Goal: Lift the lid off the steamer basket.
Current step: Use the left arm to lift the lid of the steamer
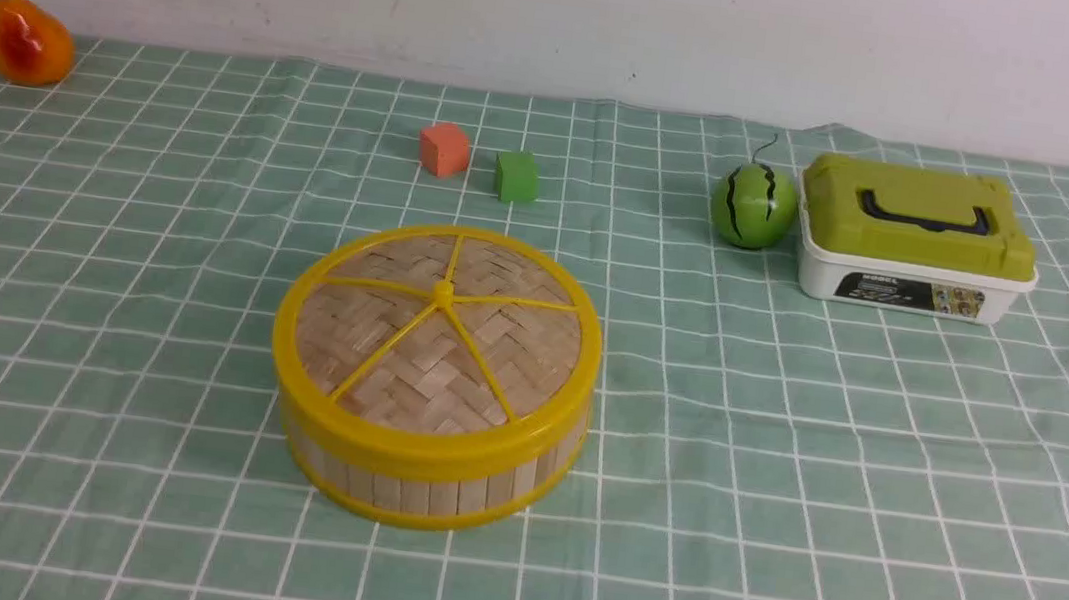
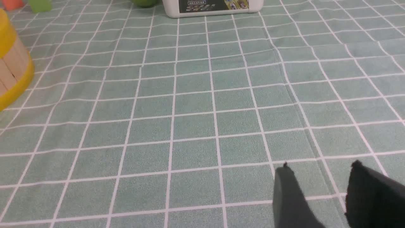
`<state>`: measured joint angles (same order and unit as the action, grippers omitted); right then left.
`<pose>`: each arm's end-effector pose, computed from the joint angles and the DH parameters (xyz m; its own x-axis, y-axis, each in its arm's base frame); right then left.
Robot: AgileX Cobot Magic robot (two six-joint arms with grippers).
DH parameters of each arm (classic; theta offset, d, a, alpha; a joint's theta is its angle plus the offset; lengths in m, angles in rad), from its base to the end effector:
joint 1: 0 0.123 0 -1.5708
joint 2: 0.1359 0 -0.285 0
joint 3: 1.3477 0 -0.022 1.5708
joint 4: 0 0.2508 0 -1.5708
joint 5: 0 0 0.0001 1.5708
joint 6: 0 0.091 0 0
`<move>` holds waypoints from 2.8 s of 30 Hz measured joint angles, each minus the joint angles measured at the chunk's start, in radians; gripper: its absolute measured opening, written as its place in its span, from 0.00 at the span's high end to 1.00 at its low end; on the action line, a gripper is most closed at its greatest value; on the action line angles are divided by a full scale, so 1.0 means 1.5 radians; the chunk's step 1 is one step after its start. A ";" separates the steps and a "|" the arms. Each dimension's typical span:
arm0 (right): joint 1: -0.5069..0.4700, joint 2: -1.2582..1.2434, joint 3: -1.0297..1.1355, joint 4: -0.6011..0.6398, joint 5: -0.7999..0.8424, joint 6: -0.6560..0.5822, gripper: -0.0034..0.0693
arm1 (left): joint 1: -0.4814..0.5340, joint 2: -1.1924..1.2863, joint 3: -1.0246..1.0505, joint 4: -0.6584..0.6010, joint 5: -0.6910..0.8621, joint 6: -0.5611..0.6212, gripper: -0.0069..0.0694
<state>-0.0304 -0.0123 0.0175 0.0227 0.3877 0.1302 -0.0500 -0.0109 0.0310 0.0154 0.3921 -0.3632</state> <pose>0.0521 -0.0008 0.1731 -0.2940 0.1596 -0.9424 0.0673 0.9870 0.1462 0.0521 -0.0021 0.1681 -0.3148 -0.3266 -0.8912 -0.0673 0.9443 -0.3223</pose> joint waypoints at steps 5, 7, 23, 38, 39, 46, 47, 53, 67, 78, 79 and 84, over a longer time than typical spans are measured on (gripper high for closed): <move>0.000 0.000 0.000 0.000 0.000 0.000 0.62 | 0.000 0.000 0.000 0.000 0.000 0.000 0.60; 0.000 0.000 0.000 0.000 0.000 0.000 0.62 | 0.000 0.000 0.000 0.000 0.000 0.000 0.60; 0.000 0.000 0.000 0.000 0.000 0.000 0.62 | 0.000 0.000 0.000 0.000 0.000 0.000 0.60; 0.000 0.000 0.000 0.000 0.000 0.000 0.62 | 0.000 0.000 0.000 0.000 0.000 0.000 0.60; 0.000 0.000 0.000 0.000 0.000 0.000 0.62 | 0.000 0.000 0.000 0.000 0.000 0.000 0.60; 0.000 0.000 0.000 0.000 0.000 0.000 0.62 | 0.000 0.000 0.000 0.000 0.000 0.000 0.60; 0.000 0.000 0.000 0.000 0.000 0.000 0.62 | 0.000 0.000 0.000 0.000 0.000 0.000 0.60; 0.000 0.000 0.000 0.000 0.000 0.000 0.62 | 0.000 0.000 0.001 -0.083 -0.100 -0.051 0.60; 0.000 0.000 0.000 0.000 0.000 0.000 0.62 | 0.000 0.000 0.001 -0.572 -0.240 -0.267 0.60; 0.000 0.000 0.000 0.000 0.000 0.000 0.62 | 0.000 0.010 -0.162 -0.534 -0.243 -0.129 0.85; 0.000 0.000 0.000 0.000 0.000 0.000 0.62 | 0.000 0.028 -0.199 -0.523 -0.225 -0.104 0.89; 0.000 0.000 0.000 0.000 0.000 0.000 0.62 | 0.000 0.218 -0.349 -0.461 -0.004 0.014 0.93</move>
<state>-0.0304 -0.0123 0.0175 0.0227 0.3877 0.1302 -0.0500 0.3155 -0.4926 -0.6756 0.3863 -0.3416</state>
